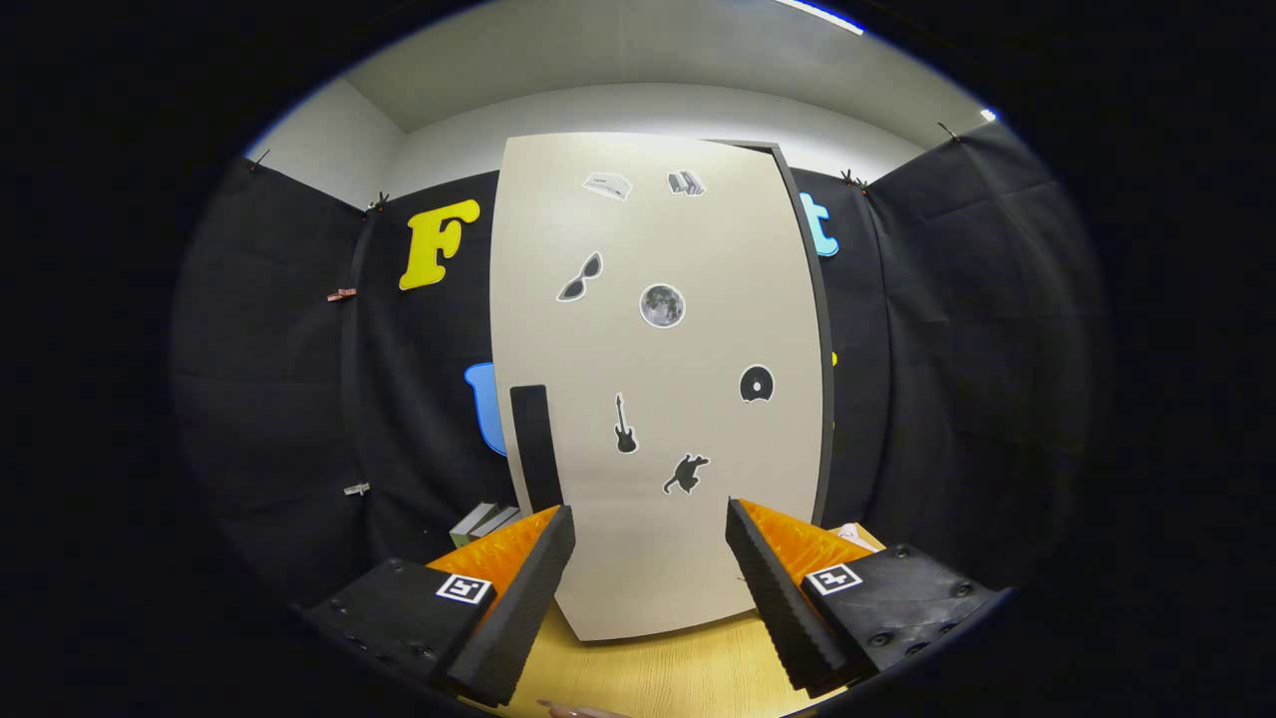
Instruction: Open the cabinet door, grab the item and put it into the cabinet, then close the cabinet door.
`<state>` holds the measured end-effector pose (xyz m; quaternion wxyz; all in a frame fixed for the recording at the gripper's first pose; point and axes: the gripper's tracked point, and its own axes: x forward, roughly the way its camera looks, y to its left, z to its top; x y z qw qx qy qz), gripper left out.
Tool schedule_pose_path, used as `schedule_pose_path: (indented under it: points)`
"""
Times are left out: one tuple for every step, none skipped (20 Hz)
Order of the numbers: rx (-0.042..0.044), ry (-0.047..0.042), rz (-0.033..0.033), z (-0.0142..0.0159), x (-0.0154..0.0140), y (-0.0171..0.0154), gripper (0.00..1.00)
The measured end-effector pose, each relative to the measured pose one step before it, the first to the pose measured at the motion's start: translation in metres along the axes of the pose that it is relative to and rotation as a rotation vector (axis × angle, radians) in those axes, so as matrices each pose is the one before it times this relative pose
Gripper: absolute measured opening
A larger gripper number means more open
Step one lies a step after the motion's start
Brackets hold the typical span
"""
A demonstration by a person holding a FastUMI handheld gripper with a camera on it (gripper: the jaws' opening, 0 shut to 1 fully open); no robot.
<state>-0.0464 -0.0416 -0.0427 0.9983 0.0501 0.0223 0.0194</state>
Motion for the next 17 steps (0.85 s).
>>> schedule_pose_path:
  points:
    - [0.00387, -0.00660, 0.00331, 0.00151, -0.00081, 0.00103, 0.98]
    - [-0.00053, -0.00377, -0.00571, 0.00057, 0.00000, -0.00192, 0.98]
    - [-0.00340, -0.00006, -0.00885, 0.00022, 0.00005, -0.00268, 0.98]
    - [-0.00203, -0.00002, 0.00013, -0.00007, -0.00038, 0.00094, 0.98]
    - [-0.00097, -0.00020, -0.00033, 0.00026, -0.00036, 0.00128, 0.98]
    - [-0.00062, 0.00020, -0.00132, -0.00001, 0.00016, 0.00011, 0.98]
    - [0.00055, 0.00068, 0.00067, 0.00002, 0.00050, 0.00064, 0.98]
    - [-0.00096, -0.00019, -0.00049, -0.00039, -0.00011, -0.00005, 0.98]
    - [-0.00077, -0.00088, 0.00037, 0.00025, -0.00005, 0.00028, 0.98]
    - [-0.00115, -0.00026, 0.00111, 0.00025, -0.00005, 0.00058, 0.98]
    - [-0.00166, -0.00003, -0.00024, 0.00022, 0.00038, -0.00019, 0.98]
    - [-0.00021, -0.00023, 0.00104, -0.00020, -0.00038, 0.00048, 0.98]
    - [-0.00104, -0.00050, -0.00234, 0.00016, -0.00030, 0.00018, 0.98]
    - [-0.00091, -0.00063, -0.00139, 0.00019, -0.00013, -0.00072, 0.98]
    - [-0.00021, -0.00097, -0.00025, 0.00041, 0.00030, 0.00012, 0.98]
    - [-0.00029, -0.00211, 0.00018, 0.00029, -0.00007, 0.00008, 0.98]
    - [0.00021, -0.00075, -0.00345, 0.00042, -0.00021, -0.00036, 0.98]
